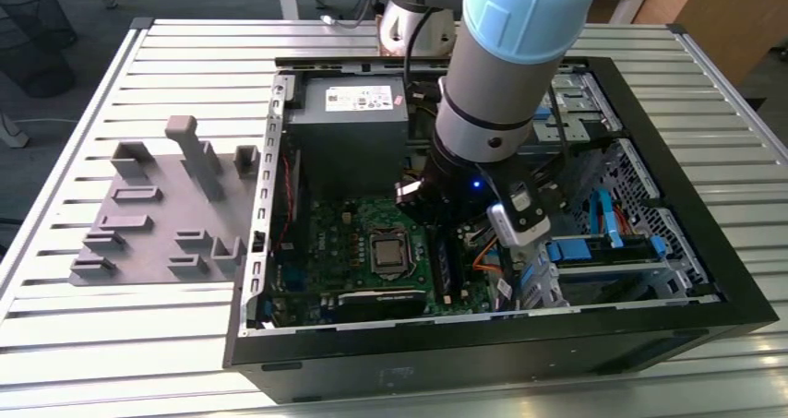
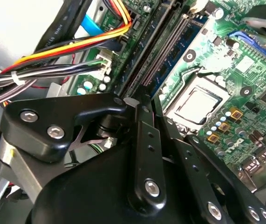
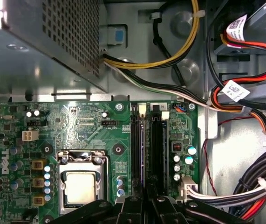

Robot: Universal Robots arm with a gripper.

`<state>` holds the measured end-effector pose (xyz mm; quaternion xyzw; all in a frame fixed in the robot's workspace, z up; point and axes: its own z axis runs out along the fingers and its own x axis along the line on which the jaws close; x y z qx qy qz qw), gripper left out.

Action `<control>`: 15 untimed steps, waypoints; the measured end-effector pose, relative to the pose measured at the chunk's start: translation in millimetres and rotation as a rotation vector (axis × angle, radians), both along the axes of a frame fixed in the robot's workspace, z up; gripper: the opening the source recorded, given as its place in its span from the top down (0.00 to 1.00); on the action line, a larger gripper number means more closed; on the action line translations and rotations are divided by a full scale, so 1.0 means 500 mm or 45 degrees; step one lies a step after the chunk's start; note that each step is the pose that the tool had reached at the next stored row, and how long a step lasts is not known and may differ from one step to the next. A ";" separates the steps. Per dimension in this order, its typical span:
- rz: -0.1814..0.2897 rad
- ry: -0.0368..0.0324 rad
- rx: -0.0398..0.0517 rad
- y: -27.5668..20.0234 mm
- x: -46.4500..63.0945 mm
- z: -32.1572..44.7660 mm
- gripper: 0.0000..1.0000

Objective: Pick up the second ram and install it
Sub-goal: 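Insert the second ram into the second slot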

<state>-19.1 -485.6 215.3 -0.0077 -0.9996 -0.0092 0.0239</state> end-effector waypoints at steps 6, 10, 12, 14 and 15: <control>0.000 0.0000 0.000 -0.0001 0.000 0.000 0.86; -0.002 0.0011 0.000 -0.0002 0.003 0.000 0.86; -0.004 0.0013 0.000 -0.0001 0.004 0.000 0.86; -0.005 0.0013 0.000 -0.0001 0.004 0.000 0.86; -0.006 0.0013 0.000 -0.0001 0.004 0.000 0.86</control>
